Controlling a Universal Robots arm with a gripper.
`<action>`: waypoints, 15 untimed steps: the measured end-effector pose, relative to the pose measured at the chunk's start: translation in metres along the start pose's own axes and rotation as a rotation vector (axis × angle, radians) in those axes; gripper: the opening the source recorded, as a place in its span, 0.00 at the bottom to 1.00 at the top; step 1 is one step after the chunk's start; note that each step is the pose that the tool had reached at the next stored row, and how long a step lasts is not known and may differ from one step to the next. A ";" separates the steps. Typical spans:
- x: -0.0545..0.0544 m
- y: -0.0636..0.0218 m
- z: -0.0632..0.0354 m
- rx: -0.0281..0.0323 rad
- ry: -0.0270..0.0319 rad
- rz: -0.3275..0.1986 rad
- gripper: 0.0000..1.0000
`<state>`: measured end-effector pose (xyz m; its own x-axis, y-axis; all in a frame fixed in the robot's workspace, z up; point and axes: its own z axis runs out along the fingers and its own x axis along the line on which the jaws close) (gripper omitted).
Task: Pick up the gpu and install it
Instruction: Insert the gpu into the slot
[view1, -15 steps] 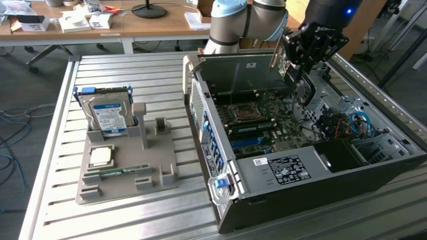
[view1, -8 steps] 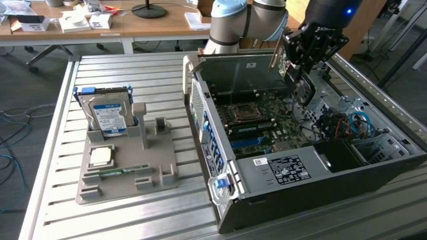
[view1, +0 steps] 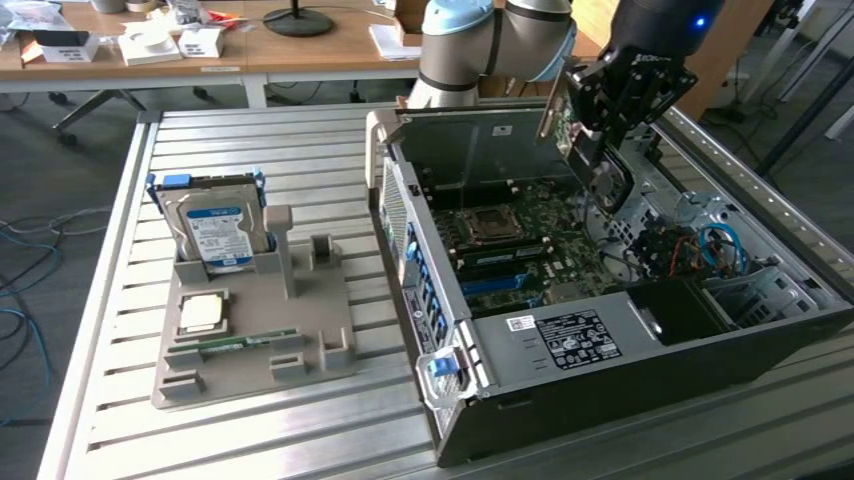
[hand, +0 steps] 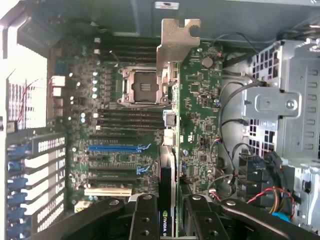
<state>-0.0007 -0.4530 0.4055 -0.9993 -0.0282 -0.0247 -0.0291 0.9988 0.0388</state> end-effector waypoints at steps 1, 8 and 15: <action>0.000 0.0000 0.0000 0.0014 0.0007 -0.018 0.26; 0.000 0.0000 0.0000 0.0155 0.0056 -0.129 0.26; 0.000 0.0000 0.0001 0.0224 0.0098 -0.246 0.26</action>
<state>-0.0007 -0.4530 0.4054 -0.9625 -0.2705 -0.0209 -0.2708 0.9626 0.0107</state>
